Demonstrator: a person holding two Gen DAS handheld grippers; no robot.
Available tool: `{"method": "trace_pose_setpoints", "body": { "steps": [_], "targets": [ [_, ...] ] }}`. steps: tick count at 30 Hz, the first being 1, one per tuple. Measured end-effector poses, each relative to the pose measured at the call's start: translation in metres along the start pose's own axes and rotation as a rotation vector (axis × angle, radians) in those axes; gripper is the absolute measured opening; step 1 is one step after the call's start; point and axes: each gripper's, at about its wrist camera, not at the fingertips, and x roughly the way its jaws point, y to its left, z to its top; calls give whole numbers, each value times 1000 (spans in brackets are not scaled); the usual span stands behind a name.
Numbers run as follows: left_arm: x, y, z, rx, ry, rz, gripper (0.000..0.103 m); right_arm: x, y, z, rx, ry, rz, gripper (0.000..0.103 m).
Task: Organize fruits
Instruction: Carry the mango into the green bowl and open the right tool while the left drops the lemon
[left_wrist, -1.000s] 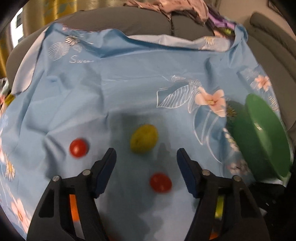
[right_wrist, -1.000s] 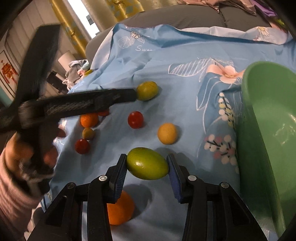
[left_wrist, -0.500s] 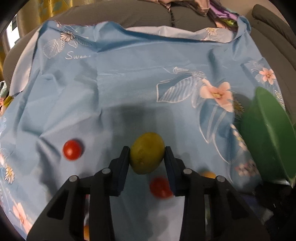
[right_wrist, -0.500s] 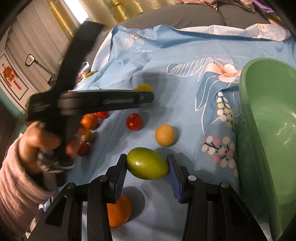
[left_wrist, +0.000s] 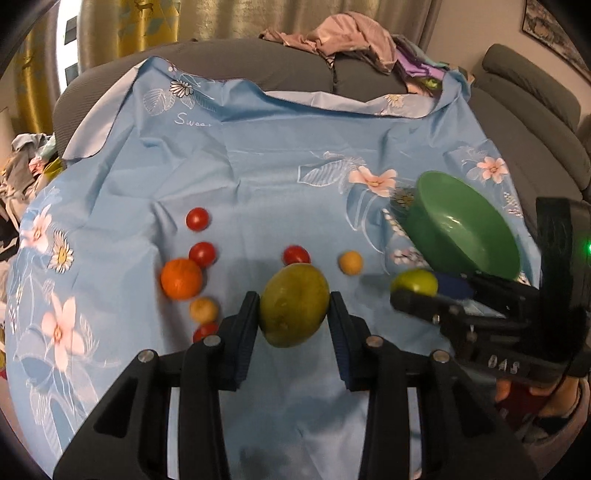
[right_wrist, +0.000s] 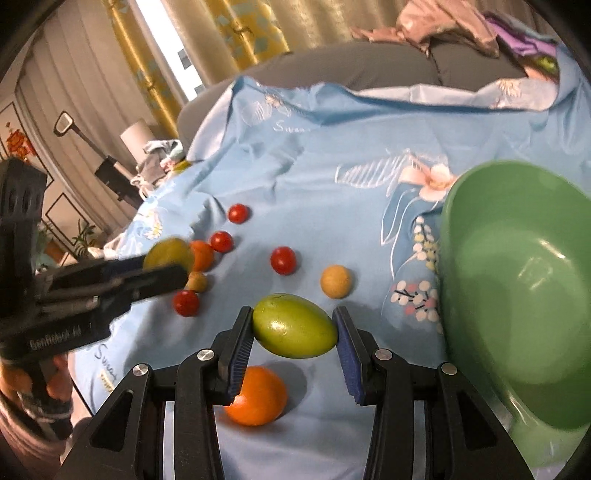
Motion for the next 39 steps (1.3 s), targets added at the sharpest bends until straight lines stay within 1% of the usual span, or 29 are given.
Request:
{"method": "trace_pose_setpoints", "body": {
  "steps": [4, 8, 14, 18, 21, 24, 26, 31, 39],
  "targets": [
    [-20, -6, -11, -17, -22, -16, 37, -21, 3, -4, -5, -38, -27, 45],
    [-34, -17, -16, -5, -41, -18, 37, -44, 0, -8, 3, -83, -60, 45],
    [-36, -43, -13, 45, -51, -50, 37, -70, -17, -7, 25, -144, -134, 45],
    [-27, -66, -2, 88, -48, -79, 37, -83, -34, -7, 50, -173, -182, 45],
    [-19, -86, 8, 128, -61, -95, 37, -90, -47, -9, 72, -190, -219, 45],
    [-7, -108, 21, 171, -72, -128, 37, -97, -61, -11, 94, -202, -248, 45],
    [4, -123, 28, 195, -67, -147, 37, -100, -73, -13, 113, -204, -281, 45],
    [31, -154, 40, 247, -50, -184, 37, -102, -94, -19, 146, -191, -325, 45],
    [70, -171, 42, 266, 18, -170, 38, -95, -110, -26, 161, -152, -355, 45]
  ]
}}
